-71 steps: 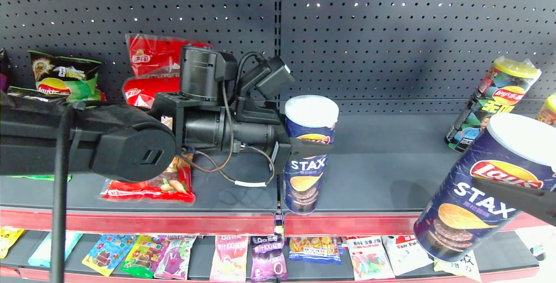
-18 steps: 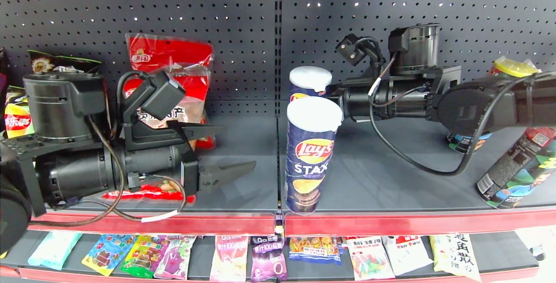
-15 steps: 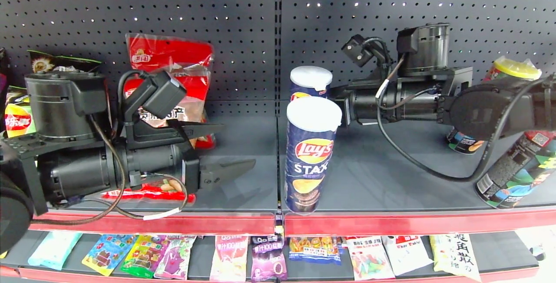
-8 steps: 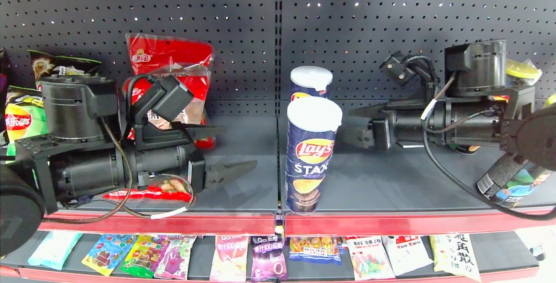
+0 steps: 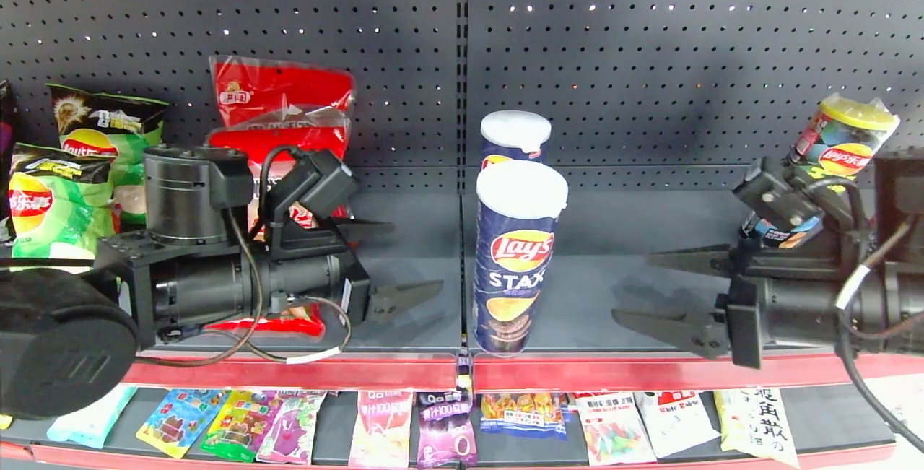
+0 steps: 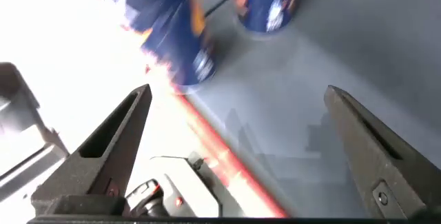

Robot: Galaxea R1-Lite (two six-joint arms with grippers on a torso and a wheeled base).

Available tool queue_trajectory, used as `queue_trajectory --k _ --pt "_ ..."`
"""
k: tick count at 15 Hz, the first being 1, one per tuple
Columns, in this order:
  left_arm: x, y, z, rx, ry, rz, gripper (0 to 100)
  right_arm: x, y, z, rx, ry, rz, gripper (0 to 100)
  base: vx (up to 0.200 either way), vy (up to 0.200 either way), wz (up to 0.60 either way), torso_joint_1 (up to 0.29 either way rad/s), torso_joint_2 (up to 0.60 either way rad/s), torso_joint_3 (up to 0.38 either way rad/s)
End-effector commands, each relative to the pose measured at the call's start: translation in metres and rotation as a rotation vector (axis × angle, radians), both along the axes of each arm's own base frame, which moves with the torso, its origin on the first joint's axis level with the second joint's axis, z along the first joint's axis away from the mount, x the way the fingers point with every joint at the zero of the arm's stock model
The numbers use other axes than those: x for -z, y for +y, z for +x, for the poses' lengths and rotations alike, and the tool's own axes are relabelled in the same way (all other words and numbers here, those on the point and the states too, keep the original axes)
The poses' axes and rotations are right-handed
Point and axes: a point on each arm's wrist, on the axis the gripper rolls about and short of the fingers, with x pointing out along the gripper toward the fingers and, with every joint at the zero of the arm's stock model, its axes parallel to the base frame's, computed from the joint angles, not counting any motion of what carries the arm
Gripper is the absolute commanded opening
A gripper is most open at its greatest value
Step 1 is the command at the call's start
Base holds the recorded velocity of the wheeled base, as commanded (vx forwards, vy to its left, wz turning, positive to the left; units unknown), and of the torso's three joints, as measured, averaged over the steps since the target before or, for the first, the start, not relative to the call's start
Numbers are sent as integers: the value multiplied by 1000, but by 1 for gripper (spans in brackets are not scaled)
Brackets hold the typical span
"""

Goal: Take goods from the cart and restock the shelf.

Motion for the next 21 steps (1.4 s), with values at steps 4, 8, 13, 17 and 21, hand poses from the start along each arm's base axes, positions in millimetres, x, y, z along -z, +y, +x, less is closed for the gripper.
queue_trajectory --k 4,8,13,17,21 --pt "16 -11 7 6 32 24 100 1 -22 -36 84 -53 -6 100 0 0 0 0 0 0" --pt "21 -7 0 -36 43 50 100 1 -22 -35 99 -29 12 100 0 0 0 0 0 0" --pt "23 -9 7 -80 41 65 100 0 -23 -35 116 -25 21 100 0 0 0 0 0 0" --pt "23 -8 6 -96 39 70 100 3 -18 -23 112 0 7 100 0 0 0 0 0 0" --pt "20 -1 -7 -113 33 70 100 12 2 8 111 50 -41 100 0 0 0 0 0 0"
